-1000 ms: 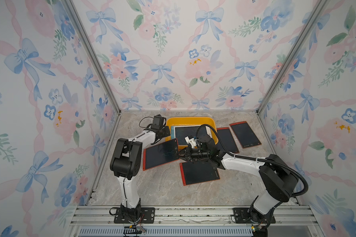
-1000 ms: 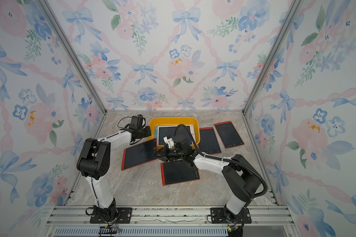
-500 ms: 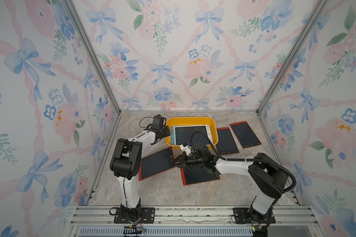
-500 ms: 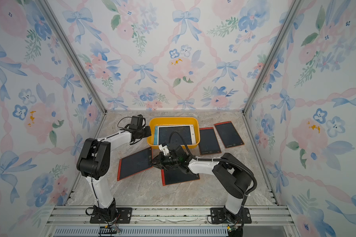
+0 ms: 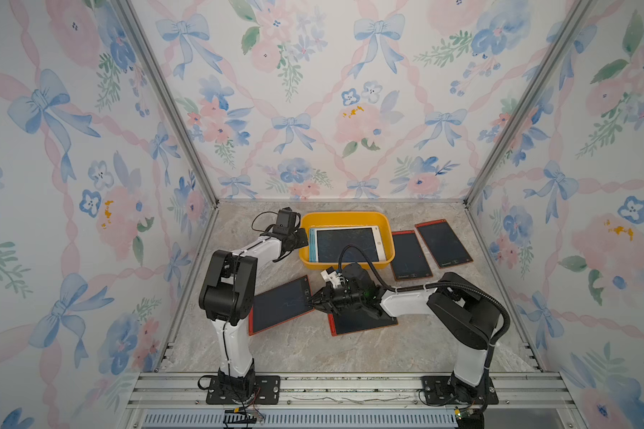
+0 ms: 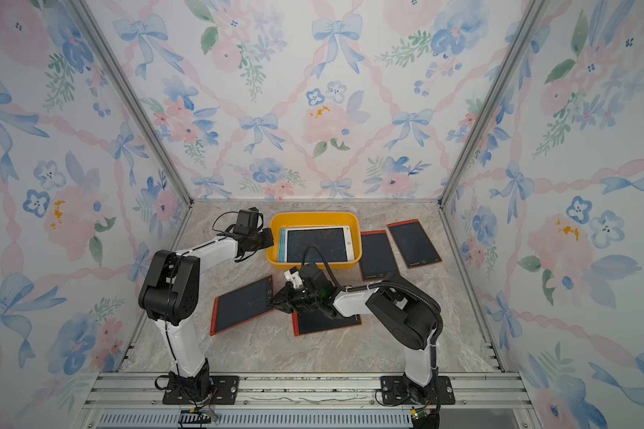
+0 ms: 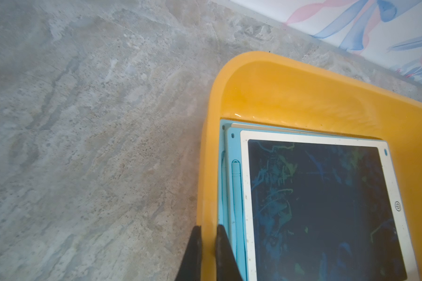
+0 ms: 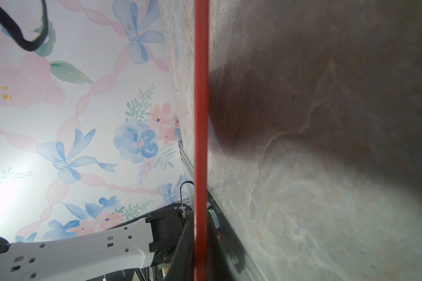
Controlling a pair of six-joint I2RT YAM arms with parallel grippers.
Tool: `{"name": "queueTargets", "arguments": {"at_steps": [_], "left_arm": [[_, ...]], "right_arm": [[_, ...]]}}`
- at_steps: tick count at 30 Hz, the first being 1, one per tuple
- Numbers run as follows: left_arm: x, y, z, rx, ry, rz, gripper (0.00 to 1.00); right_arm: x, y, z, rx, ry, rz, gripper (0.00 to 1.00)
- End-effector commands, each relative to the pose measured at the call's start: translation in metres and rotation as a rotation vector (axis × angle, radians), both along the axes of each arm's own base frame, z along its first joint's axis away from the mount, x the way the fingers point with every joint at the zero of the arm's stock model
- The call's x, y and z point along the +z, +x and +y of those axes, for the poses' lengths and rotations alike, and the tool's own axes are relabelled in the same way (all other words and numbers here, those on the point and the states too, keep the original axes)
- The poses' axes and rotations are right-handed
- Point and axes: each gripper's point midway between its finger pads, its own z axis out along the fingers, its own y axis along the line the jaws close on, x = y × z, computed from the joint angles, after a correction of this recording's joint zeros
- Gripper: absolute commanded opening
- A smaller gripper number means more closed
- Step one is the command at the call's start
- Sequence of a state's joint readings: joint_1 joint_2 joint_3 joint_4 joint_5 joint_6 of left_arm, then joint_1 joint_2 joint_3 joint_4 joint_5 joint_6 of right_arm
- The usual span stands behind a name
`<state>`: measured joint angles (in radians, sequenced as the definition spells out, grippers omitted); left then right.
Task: Take out the writing tablet from the storage box
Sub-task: Place the writing tablet at the center of the board.
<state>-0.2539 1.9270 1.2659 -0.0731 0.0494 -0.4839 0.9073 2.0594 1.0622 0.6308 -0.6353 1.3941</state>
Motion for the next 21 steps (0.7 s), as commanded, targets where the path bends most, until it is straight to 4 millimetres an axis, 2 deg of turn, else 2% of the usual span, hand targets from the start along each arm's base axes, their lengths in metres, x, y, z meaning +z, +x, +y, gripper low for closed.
{"name": "queueTargets", "arguments": {"at_steps": [1, 6, 10, 21], "left_arm": [[-0.014, -0.017, 0.006, 0.015, 0.016, 0.069, 0.0], [-0.013, -0.017, 0.006, 0.017, 0.014, 0.069, 0.0], [-0.013, -0.017, 0.007, 0.015, 0.017, 0.066, 0.0], [-0.014, -0.017, 0.007, 0.017, 0.018, 0.068, 0.0]], "right_arm": [[-0.016, -0.013, 0.01, 0.053, -0.002, 0.041, 0.14], [-0.024, -0.013, 0.012, 0.049, 0.008, 0.074, 0.17], [-0.029, -0.014, 0.009, 0.057, -0.038, 0.07, 0.26], [-0.03, -0.018, 0.003, 0.091, -0.126, 0.048, 0.39]]}}
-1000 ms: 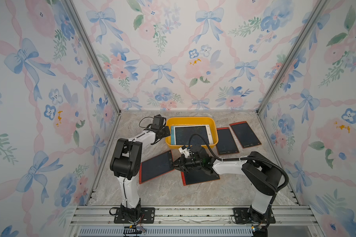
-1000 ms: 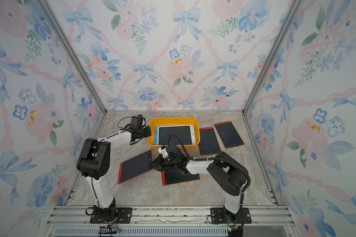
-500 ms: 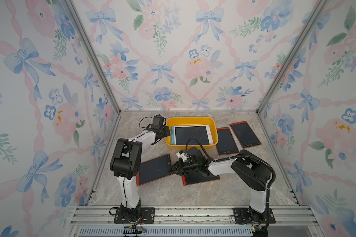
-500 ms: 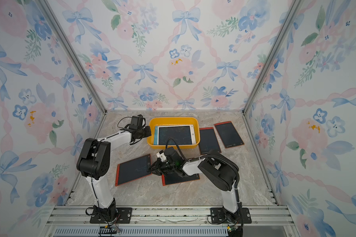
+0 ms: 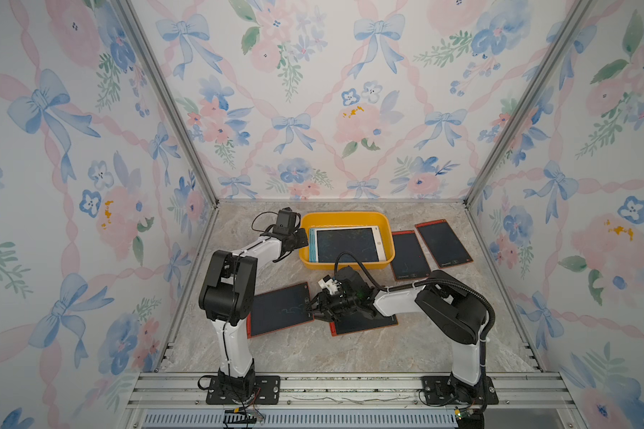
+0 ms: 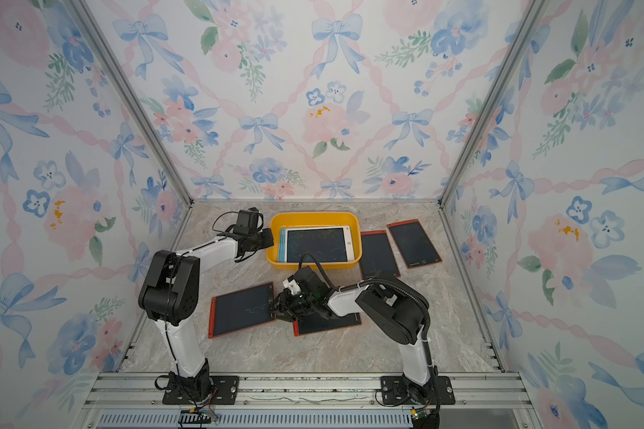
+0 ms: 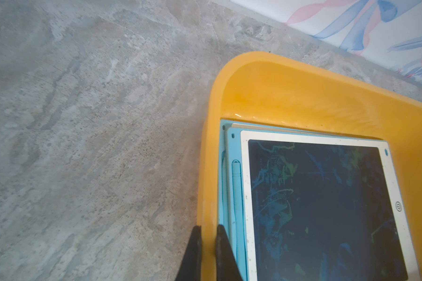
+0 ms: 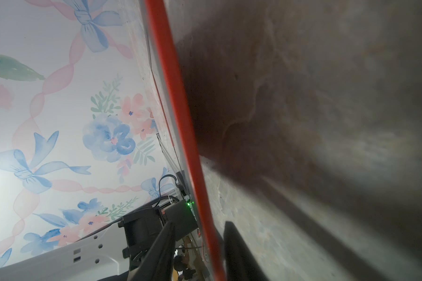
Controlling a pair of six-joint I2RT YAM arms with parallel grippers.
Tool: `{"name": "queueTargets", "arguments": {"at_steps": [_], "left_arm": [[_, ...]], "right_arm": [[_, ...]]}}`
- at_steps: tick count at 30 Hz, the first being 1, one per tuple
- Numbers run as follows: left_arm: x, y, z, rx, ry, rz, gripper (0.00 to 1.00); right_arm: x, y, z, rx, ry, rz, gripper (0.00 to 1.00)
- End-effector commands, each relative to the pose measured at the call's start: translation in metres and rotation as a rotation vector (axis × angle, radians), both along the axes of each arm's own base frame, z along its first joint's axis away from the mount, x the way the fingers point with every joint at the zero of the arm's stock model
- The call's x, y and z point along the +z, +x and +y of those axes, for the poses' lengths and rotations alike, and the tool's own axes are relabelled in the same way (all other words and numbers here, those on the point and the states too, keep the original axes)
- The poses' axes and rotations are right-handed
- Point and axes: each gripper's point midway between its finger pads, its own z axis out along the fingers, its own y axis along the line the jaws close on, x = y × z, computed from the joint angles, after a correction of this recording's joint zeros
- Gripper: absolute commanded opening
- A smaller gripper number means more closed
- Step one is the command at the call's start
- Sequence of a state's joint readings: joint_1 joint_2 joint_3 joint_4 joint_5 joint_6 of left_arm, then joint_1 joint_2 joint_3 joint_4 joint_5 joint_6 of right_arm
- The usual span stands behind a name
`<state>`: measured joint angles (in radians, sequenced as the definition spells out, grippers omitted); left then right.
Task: Take out the writing tablet from the storage box
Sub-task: Place the writing tablet at the center of the board.
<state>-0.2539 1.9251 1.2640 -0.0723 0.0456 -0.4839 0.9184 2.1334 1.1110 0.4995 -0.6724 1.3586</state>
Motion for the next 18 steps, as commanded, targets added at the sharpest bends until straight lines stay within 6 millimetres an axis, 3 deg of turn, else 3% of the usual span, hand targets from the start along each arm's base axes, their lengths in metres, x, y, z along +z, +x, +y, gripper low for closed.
{"name": "queueTargets", "arguments": {"at_steps": [1, 18], "left_arm": [[-0.014, -0.0176, 0.0065, 0.015, 0.016, 0.07, 0.0], [-0.0147, -0.0172, 0.0062, 0.017, 0.011, 0.072, 0.0]], "right_arm": [[0.0112, -0.0058, 0.0018, 0.044, -0.027, -0.031, 0.39], [0.0087, -0.0109, -0.0056, 0.068, -0.111, -0.045, 0.41]]}}
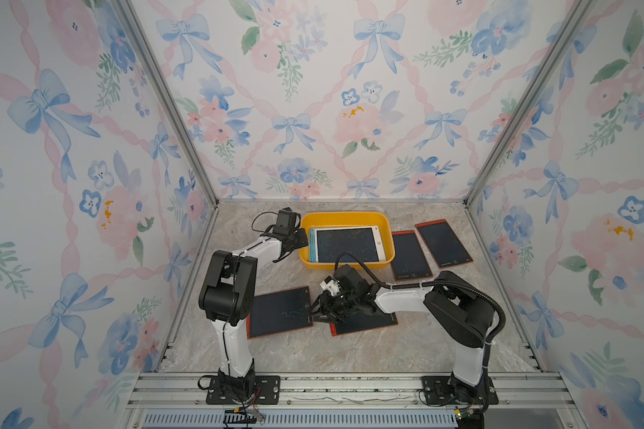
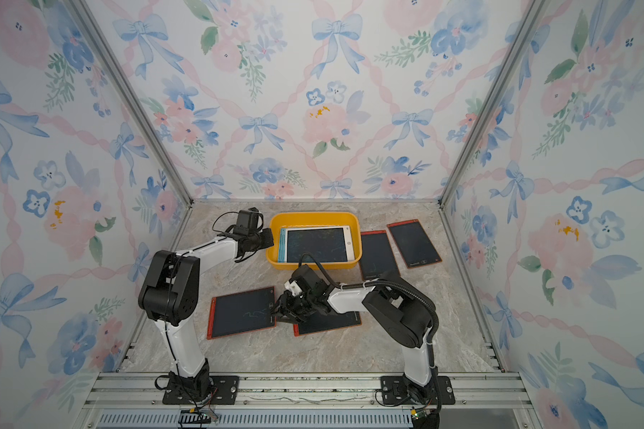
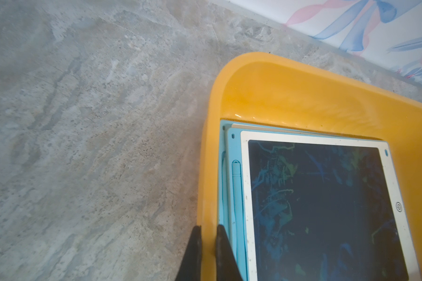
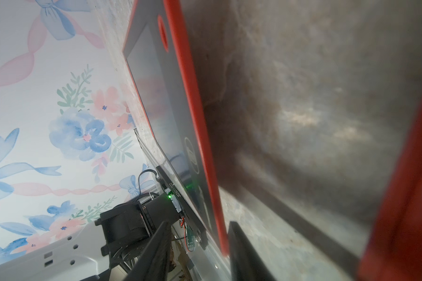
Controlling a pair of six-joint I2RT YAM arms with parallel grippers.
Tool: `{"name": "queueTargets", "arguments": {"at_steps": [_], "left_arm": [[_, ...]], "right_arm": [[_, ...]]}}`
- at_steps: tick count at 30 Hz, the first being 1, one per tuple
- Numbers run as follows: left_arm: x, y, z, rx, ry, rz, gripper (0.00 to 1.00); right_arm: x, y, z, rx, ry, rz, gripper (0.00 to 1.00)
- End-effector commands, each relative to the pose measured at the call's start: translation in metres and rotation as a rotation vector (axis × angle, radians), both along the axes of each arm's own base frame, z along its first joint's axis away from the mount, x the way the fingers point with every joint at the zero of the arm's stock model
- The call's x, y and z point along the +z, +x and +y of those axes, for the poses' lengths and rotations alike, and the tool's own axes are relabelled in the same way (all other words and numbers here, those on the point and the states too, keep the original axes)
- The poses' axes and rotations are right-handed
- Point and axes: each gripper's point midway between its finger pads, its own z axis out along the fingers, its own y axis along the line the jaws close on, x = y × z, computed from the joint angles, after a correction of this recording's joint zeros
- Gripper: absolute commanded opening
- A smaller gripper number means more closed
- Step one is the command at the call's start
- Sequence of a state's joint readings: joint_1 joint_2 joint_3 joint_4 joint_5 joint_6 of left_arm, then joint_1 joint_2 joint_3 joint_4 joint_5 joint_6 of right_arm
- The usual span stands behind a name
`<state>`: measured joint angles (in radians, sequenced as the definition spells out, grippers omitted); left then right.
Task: Take out the writing tablet from the storage box
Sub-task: Place the writing tablet at the center of the board.
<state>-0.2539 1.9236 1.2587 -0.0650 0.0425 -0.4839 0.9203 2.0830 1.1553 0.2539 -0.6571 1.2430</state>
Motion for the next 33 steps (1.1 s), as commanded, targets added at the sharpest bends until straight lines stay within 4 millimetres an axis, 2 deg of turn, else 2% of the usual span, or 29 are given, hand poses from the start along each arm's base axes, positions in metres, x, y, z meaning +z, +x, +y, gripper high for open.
{"name": "queueTargets", "arguments": {"at_steps": [1, 10, 23, 26, 30, 33], "left_arm": [[-0.014, -0.017, 0.006, 0.016, 0.009, 0.076, 0.0], [-0.015, -0.018, 0.006, 0.017, 0.009, 0.078, 0.0], [-0.015, -0.018, 0.005, 0.018, 0.007, 0.078, 0.0], [-0.014, -0.018, 0.005, 0.02, 0.008, 0.076, 0.0], [-0.015, -0.018, 0.006, 0.02, 0.009, 0.077, 0.0], [-0.015, -0.019, 0.005, 0.018, 0.01, 0.079, 0.0]], "right_arm": [[0.01, -0.003, 0.006, 0.023, 0.001, -0.028, 0.42], [0.012, -0.002, 0.006, 0.031, -0.007, -0.044, 0.42], [0.038, 0.006, -0.01, 0.117, -0.139, -0.22, 0.47], [0.05, 0.009, -0.015, 0.141, -0.174, -0.278, 0.57], [0.063, 0.018, -0.026, 0.156, -0.23, -0.348, 0.65], [0.074, 0.029, -0.037, 0.131, -0.25, -0.394, 0.77]]}}
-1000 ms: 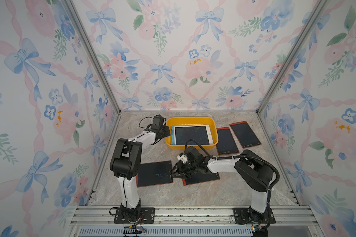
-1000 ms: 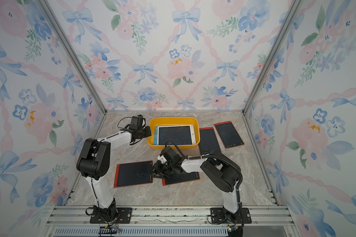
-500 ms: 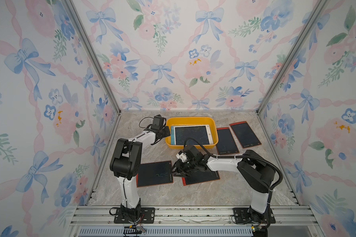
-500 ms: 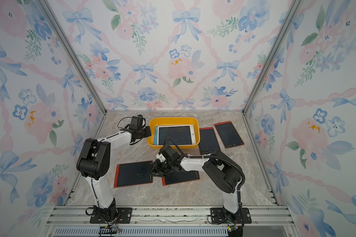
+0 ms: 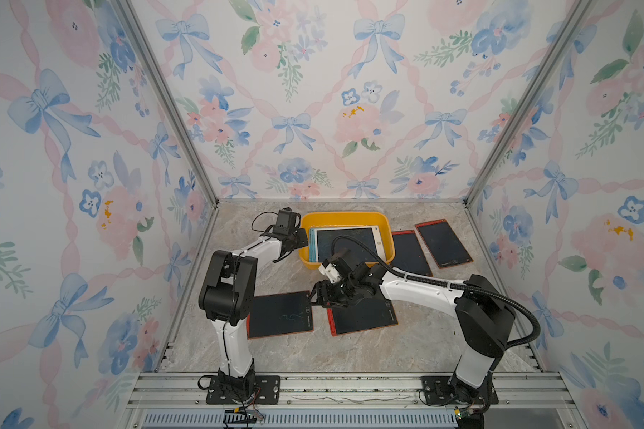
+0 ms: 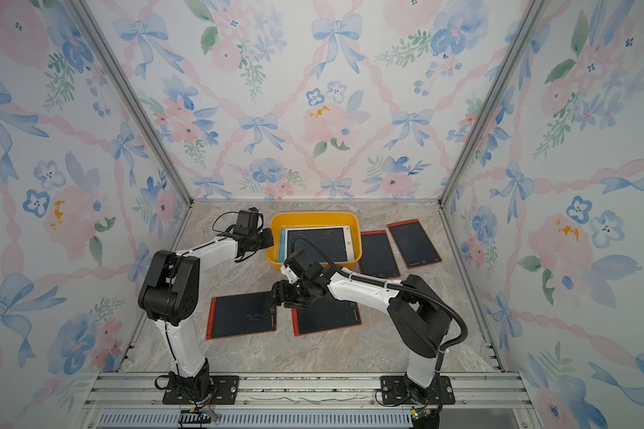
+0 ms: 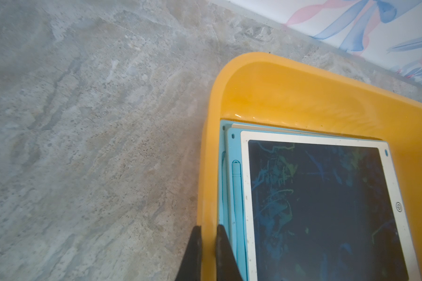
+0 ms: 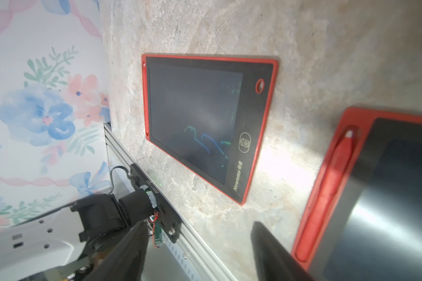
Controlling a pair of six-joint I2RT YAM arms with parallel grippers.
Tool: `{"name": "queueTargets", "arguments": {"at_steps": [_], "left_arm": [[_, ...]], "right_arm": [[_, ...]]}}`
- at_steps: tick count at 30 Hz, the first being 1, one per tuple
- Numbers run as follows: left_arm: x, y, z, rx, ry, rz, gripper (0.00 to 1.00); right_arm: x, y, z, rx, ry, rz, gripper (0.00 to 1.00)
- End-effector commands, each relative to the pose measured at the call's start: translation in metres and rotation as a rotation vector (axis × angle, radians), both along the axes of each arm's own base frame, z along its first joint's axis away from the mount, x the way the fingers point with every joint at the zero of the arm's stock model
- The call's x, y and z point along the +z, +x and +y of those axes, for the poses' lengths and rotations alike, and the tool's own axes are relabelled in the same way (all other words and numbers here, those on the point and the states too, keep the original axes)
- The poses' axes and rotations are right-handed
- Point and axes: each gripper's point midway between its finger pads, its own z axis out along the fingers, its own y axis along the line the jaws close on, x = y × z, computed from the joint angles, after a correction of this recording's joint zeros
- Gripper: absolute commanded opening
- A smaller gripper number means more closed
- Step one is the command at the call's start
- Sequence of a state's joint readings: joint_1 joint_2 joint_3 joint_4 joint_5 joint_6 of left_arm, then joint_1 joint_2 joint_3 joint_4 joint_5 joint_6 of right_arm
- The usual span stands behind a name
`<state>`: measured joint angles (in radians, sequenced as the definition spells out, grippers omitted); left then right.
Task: Take out the writing tablet from the storage box
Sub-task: Place the writing tablet at the center of the board.
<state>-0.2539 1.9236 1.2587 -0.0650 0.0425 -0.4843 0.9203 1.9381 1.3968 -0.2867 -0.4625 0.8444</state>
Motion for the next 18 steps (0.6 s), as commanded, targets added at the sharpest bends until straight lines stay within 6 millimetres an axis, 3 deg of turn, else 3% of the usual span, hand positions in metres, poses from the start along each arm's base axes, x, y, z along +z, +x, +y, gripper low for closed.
{"name": "queueTargets", "arguments": {"at_steps": [1, 4, 9, 16, 18], "left_arm": [[-0.014, -0.019, 0.006, 0.018, 0.01, 0.077, 0.0], [-0.014, -0.018, 0.006, 0.019, 0.011, 0.075, 0.0], [-0.014, -0.019, 0.006, 0.019, 0.01, 0.075, 0.0], [-0.012, -0.02, 0.01, 0.031, 0.026, 0.07, 0.0], [-0.012, -0.02, 0.011, 0.032, 0.031, 0.069, 0.0]], "right_arm": [[0.01, 0.012, -0.023, -0.004, -0.084, -0.086, 0.82], [0.021, 0.029, -0.045, -0.03, -0.175, -0.166, 0.97], [0.049, 0.063, -0.081, -0.072, -0.289, -0.321, 0.97], [0.079, 0.117, -0.132, -0.246, -0.244, -0.372, 0.97], [0.094, 0.131, -0.148, -0.296, -0.278, -0.456, 0.97]]}}
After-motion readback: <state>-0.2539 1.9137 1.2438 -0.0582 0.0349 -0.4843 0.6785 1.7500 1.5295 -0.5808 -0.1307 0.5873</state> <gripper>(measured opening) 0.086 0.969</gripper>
